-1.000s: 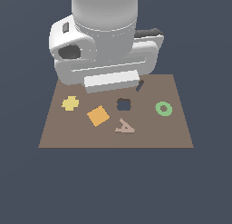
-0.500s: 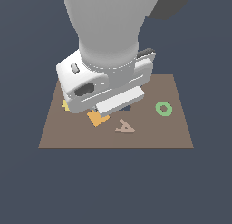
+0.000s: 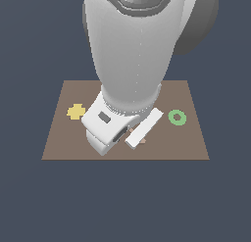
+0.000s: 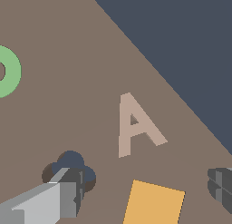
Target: Insert a designated object into the corresponding slot on a board.
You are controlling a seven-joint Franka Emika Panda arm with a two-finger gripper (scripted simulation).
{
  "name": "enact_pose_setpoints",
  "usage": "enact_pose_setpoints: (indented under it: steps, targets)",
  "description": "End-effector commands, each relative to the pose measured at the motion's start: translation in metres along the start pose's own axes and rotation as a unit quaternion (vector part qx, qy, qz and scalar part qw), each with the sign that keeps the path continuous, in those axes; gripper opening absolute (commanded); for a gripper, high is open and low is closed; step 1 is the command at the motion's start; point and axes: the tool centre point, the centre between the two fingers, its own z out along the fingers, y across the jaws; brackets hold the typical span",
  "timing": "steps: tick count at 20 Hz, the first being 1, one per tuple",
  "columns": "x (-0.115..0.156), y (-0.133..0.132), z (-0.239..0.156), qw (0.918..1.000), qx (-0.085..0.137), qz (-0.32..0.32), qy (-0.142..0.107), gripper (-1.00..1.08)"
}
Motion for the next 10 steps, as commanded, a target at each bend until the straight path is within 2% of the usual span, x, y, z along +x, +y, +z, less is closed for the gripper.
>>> enact_pose_setpoints:
  steps: [1, 10]
  targets:
    - [0.008, 0.001, 0.008, 0.9993, 0.000, -0.039, 0.001, 1.00]
    - [0.027, -0.001, 0.028, 0.9915, 0.001, -0.130, 0.002, 1.00]
